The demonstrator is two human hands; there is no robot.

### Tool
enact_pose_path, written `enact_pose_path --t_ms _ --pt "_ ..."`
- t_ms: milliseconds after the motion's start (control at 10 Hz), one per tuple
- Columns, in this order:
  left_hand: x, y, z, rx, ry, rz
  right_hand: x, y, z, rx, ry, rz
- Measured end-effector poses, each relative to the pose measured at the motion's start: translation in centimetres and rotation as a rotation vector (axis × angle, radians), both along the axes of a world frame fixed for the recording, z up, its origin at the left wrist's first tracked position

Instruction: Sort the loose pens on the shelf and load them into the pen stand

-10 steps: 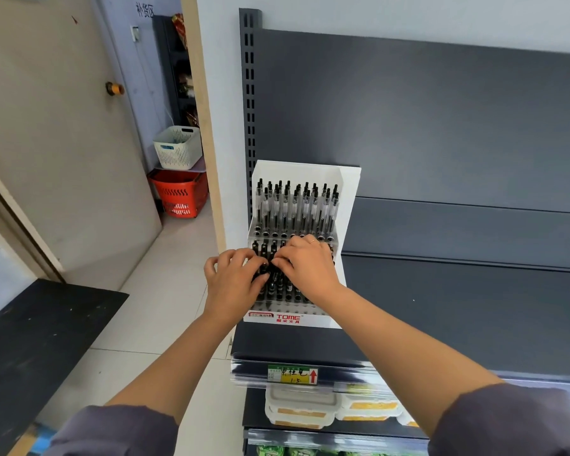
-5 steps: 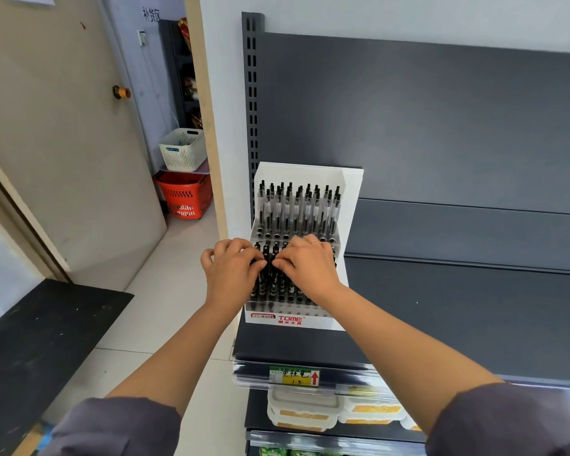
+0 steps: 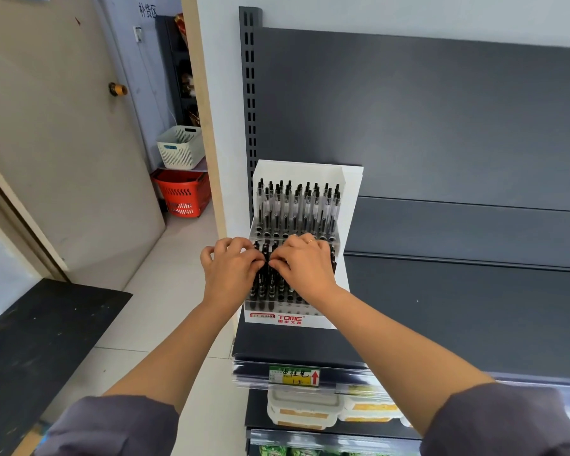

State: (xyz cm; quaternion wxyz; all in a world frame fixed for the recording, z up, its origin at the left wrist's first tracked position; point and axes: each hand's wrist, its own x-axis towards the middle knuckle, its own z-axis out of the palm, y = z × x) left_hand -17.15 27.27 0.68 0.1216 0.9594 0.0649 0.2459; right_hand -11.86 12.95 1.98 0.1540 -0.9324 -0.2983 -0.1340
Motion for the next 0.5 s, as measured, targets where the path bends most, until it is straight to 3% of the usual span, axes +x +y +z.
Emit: enact_pose_path --t_ms 500 --pt "0.1 -0.6 1.1 -0.084 -0.058 -0.138 -0.6 -2.5 0.6 0.051 -0.027 -0.035"
